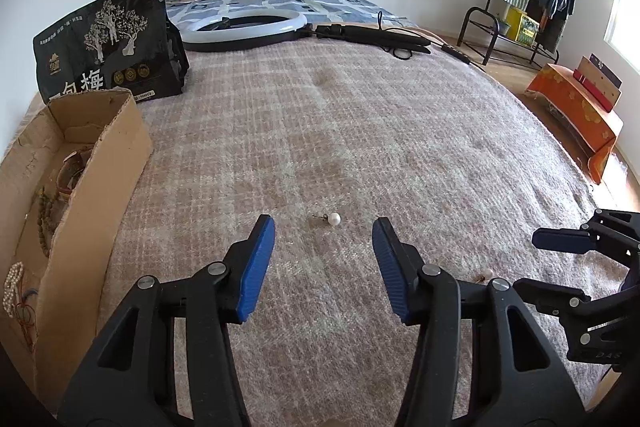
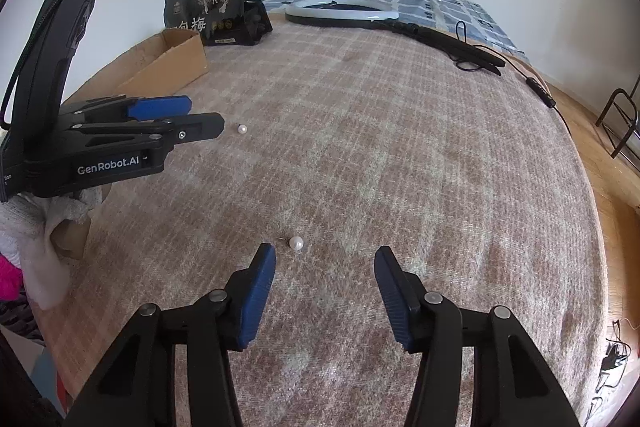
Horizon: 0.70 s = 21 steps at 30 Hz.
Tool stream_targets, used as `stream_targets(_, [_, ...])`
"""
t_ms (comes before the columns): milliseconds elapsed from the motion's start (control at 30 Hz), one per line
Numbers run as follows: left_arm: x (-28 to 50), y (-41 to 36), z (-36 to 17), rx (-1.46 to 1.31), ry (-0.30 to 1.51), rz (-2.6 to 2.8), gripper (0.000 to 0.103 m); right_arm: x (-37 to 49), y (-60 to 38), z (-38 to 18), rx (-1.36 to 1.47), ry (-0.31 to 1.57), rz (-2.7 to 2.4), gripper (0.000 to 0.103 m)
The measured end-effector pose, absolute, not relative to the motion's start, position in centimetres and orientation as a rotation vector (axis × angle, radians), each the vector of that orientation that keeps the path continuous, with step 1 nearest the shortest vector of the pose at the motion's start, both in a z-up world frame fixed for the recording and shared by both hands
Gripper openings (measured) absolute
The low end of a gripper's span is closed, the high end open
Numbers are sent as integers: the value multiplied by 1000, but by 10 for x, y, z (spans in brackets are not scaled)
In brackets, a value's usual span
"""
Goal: Organize jewelry
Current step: 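Lower the right tool to one loose pearl while the left tool approaches another, then pinch a loose pearl with the right tool while the left tool pinches another pearl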
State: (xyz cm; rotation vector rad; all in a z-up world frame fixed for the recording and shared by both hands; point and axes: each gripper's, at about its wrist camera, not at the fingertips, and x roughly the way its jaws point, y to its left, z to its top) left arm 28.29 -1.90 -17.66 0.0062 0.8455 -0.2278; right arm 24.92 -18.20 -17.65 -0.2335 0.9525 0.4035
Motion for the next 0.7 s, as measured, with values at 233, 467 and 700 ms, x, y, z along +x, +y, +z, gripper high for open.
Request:
stream_targets(233, [293,-19,-188,-4,860,-246,42,253,-179,-185,-232,963,434,43])
stream_targets(467, [301,-22,-195,-2,869,-266,37,254,-176,-188,-240,962,447,40])
stream_targets(700, [303,-23,-201,-1,883,-275,32,257,-175,-190,-229,958,460,36])
